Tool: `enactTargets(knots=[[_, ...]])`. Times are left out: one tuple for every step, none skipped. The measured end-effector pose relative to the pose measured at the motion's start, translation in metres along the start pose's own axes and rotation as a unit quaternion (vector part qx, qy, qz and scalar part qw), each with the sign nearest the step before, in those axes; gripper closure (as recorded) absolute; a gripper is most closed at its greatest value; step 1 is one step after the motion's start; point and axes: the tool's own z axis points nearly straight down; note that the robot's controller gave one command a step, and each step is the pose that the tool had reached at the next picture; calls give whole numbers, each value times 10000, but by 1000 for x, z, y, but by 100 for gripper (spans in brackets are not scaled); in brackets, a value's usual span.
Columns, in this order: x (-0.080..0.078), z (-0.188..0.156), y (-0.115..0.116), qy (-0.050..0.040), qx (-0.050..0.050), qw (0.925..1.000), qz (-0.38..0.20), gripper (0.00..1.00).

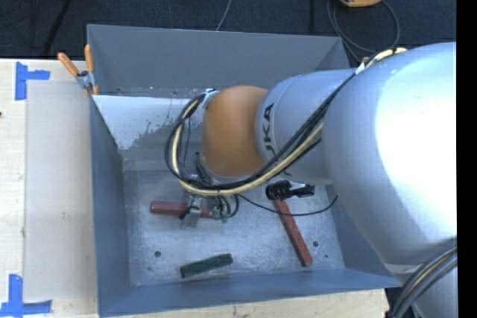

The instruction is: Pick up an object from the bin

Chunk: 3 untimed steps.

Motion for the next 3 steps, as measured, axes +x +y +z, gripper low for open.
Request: enactTargets(knots=[[-2, -76, 0, -27, -15, 10000, 11, 100], [-3, -93, 0, -7, -5, 10000, 16, 100], [-3, -109, -1, -6, -6, 10000, 23, 100]])
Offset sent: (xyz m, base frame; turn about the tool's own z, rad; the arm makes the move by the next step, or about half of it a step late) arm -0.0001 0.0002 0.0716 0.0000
